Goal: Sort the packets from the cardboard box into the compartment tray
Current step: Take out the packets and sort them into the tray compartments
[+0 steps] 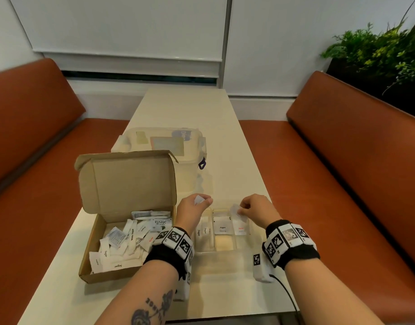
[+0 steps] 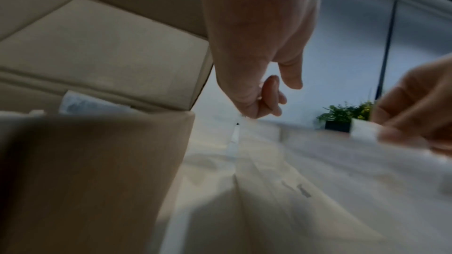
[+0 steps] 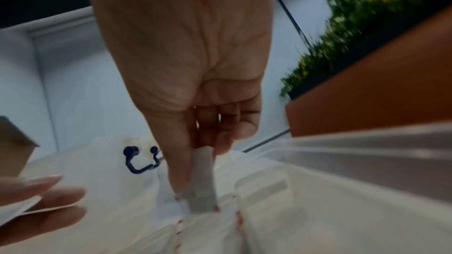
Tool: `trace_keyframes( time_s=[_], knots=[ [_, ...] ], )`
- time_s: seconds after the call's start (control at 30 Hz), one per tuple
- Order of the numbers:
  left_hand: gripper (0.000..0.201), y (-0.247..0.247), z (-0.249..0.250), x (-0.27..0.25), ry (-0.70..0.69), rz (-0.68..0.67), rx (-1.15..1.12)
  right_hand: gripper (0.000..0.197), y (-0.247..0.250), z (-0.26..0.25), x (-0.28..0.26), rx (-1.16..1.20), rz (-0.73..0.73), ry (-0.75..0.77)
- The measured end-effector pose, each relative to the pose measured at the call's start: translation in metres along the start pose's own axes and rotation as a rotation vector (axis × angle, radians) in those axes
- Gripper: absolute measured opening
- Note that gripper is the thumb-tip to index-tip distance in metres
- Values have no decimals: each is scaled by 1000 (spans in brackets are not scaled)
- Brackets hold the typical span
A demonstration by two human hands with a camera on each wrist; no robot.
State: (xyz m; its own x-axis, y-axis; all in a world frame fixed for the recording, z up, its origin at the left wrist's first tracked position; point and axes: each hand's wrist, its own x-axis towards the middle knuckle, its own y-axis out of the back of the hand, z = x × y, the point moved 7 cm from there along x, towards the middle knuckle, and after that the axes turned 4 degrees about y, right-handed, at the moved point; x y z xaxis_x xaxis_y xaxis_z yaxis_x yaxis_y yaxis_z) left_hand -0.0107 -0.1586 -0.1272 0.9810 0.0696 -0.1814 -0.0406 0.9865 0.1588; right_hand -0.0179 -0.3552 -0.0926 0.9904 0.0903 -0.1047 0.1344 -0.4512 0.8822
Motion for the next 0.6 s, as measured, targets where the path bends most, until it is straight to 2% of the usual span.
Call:
trace_keyframes(
  time_s=[0.1, 0.3, 0.5, 0.6],
  knots=[
    [5, 1, -10, 3, 43, -16, -16, 15, -6, 11, -1, -170, -114, -53],
    [10, -3, -14, 8, 56, -69, 48, 18, -34, 7, -2, -223, -256, -9],
    [10, -3, -15, 8, 79, -80, 9, 13, -34, 6, 0, -218, -220, 70],
    [11, -3, -15, 7, 88, -79, -3, 29, -34, 6, -2, -221, -165, 104]
  ],
)
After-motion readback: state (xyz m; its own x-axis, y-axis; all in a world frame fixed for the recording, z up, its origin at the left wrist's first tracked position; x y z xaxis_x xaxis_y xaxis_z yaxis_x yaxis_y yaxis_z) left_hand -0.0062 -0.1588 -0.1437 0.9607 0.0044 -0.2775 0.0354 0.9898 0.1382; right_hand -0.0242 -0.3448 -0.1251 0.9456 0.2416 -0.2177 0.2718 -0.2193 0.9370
